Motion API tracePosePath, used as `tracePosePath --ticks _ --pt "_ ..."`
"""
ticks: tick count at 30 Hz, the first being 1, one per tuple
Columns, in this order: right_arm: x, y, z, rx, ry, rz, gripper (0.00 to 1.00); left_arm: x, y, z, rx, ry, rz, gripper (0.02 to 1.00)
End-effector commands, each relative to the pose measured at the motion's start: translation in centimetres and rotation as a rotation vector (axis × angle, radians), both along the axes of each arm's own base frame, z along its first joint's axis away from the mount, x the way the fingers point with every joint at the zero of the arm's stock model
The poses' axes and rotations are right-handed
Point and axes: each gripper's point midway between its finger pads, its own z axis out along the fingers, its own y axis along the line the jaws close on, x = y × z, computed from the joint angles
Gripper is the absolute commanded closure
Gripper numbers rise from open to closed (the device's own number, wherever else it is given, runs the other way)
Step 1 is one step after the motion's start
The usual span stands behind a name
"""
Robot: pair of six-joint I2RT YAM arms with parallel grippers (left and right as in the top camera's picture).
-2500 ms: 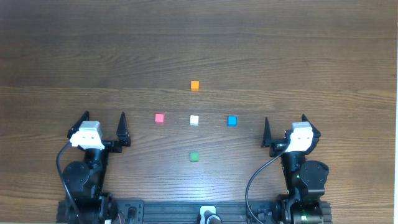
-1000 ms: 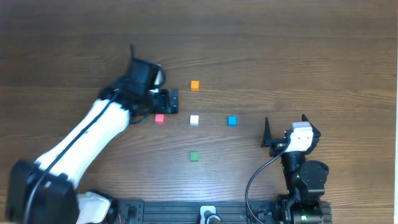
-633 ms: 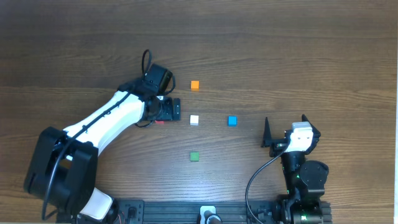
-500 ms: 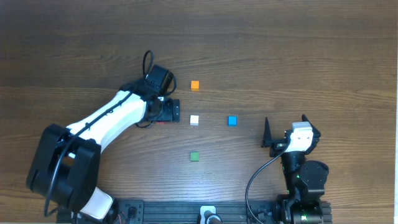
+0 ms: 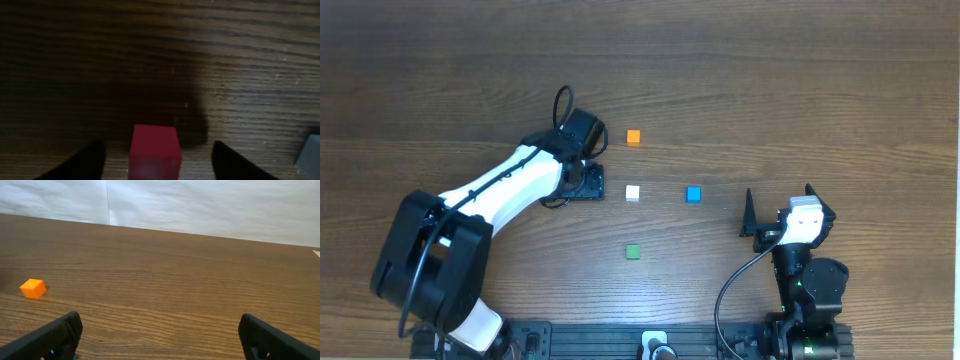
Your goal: Stack Cubes
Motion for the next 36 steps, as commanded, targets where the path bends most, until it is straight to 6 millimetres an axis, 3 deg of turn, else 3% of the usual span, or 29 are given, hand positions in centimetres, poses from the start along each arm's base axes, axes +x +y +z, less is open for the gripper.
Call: tracePosePath --ticks 1,11,14,20,24,32,36 --pt "0.0 0.0 -0.2 -0.006 -0.002 -0.003 0.009 0.2 -0.5 -0.2 0.014 -0.004 -0.009 0.452" --pt "0.0 0.0 -0.2 -0.006 -0.001 -0.003 0.009 0.2 -0.5 -0.2 0.015 -0.004 -0.009 0.671" --pt "0.0 0.0 -0.2 -0.006 -0.001 -0.003 0.009 0.2 -0.4 -0.2 0.017 -0.006 0.000 0.776" --pt "0.0 0.0 -0.2 -0.006 -0.001 -0.003 0.007 0.5 -0.2 0.0 0.026 -0.021 0.032 0.853" --pt "0.0 0.0 -0.2 -0.006 -0.001 -0.003 0.009 1.2 -0.5 1.9 0.019 -0.084 0.068 0.873" --pt "0.0 0.0 -0.2 -0.006 -0.001 -0.003 0.007 2.7 -6.8 9.9 -0.042 -0.226 0.063 0.888" --pt "0.0 0.0 -0.2 -0.006 -0.001 -0.003 0.007 2.0 -10.1 10.8 -0.076 -0.229 0.051 0.886"
